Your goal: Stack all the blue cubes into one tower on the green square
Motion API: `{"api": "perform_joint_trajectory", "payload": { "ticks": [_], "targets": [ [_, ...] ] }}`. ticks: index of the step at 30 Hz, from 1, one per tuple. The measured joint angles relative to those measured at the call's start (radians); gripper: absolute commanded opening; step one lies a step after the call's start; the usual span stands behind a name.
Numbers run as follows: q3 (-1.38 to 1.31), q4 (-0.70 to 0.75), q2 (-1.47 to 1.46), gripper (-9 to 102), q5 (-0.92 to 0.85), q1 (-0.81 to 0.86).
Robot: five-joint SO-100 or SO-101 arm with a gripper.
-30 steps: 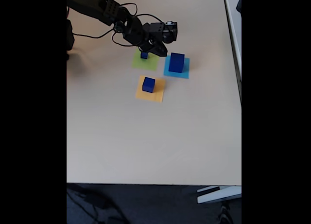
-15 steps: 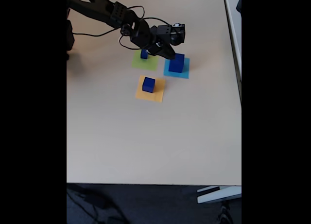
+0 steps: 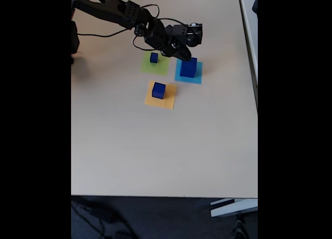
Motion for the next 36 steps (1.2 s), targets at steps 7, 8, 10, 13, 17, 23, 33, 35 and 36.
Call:
{"api": "perform_joint_trajectory", "payload": {
  "ticks": [7, 8, 10, 13, 17, 23, 33, 35, 36],
  "targets": [
    [-0.026, 0.0, -0.02, 0, 0.018, -0.003],
    [-0.028, 0.0, -0.025, 0, 0.018, -0.003],
    [-0.04, 0.0, -0.04, 0, 0.018, -0.005],
    [-0.061, 0.0, -0.055, 0, 0.018, -0.005],
    [-0.077, 0.0, -0.074, 0, 0.018, -0.005],
    [-0.091, 0.0, -0.095, 0, 0.034, -0.005],
    [-0.091, 0.0, -0.11, 0, 0.049, -0.005],
    [-0.091, 0.0, -0.11, 0, 0.057, -0.006],
    [-0.091, 0.0, -0.11, 0, 0.061, -0.008]
  ]
}}
